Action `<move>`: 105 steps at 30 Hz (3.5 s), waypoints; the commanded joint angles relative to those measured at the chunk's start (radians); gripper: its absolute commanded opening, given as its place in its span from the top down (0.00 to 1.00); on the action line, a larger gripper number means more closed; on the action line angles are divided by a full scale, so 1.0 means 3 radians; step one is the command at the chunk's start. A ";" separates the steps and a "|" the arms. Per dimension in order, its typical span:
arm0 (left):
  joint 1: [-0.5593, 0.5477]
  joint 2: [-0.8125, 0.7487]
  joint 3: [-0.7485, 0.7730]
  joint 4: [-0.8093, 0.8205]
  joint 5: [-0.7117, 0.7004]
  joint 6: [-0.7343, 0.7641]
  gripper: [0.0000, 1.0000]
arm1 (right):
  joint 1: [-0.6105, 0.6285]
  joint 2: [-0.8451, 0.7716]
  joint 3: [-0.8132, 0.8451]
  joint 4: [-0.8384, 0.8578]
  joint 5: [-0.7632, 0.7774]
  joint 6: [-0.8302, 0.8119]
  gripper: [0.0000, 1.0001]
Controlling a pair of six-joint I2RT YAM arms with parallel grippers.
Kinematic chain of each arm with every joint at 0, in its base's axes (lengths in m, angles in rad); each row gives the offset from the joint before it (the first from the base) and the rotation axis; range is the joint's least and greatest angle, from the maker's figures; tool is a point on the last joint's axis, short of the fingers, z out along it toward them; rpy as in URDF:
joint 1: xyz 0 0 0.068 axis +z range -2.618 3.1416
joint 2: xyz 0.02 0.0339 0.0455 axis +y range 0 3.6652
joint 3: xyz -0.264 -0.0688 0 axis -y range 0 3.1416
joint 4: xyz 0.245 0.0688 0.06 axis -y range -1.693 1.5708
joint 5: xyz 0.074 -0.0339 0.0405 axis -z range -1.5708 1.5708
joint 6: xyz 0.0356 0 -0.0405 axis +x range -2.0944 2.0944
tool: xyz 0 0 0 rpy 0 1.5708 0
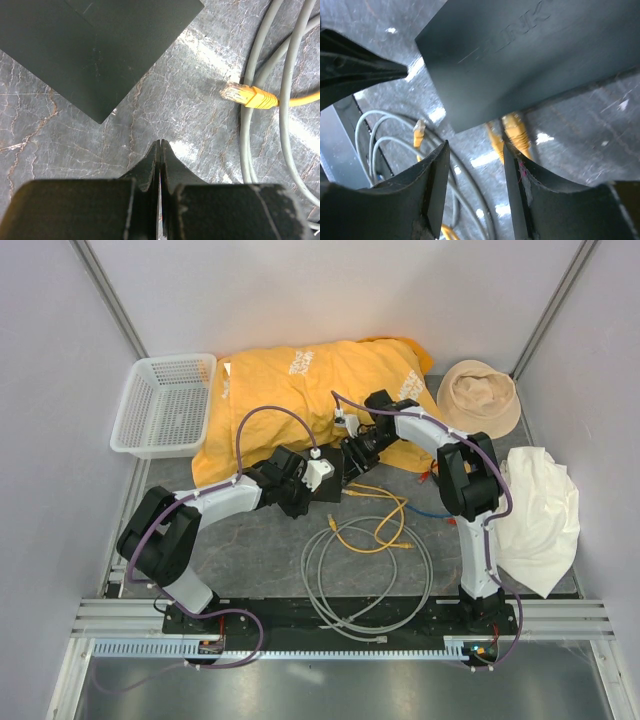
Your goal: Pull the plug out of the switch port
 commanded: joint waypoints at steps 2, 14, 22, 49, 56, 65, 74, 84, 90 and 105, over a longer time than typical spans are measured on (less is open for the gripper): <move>-0.0011 -0.0035 0.0069 0.0008 -0.0022 0.0133 0.98 | 0.0000 0.0154 0.0193 0.0108 -0.0015 0.0056 0.47; -0.0011 0.0246 0.0467 0.0023 0.0050 0.0112 0.99 | 0.0000 0.0389 0.0362 0.0098 0.0056 0.0010 0.50; -0.0011 0.0395 0.0463 0.0034 -0.0068 0.0240 0.98 | -0.0036 0.0435 0.0408 0.0098 0.0046 -0.0036 0.50; -0.0011 0.0753 0.0851 -0.0012 -0.0170 0.0178 0.99 | -0.0286 0.0635 0.0275 0.0210 -0.0286 0.0107 0.48; -0.0011 0.0788 0.0815 -0.0007 -0.0221 0.0266 0.99 | -0.0281 0.0711 0.0341 0.0236 -0.0215 0.0153 0.50; -0.0016 0.0799 0.0805 -0.0017 -0.0185 0.0240 0.98 | -0.0256 0.0706 0.0301 0.0246 -0.0123 0.0173 0.51; -0.0016 0.0799 0.0800 -0.0017 -0.0190 0.0235 0.98 | -0.0225 0.0727 0.0265 0.0236 -0.0036 0.0163 0.50; -0.0016 0.0788 0.0785 -0.0012 -0.0185 0.0225 0.98 | -0.0164 0.0686 0.0209 0.0277 0.0184 0.0194 0.52; -0.0016 0.0783 0.0785 -0.0012 -0.0195 0.0220 0.98 | -0.0097 0.0630 0.0061 0.0343 0.0352 0.0219 0.62; -0.0016 0.0773 0.0764 -0.0012 -0.0221 0.0220 0.98 | -0.0005 0.0584 -0.0154 0.0512 0.0956 0.0444 0.80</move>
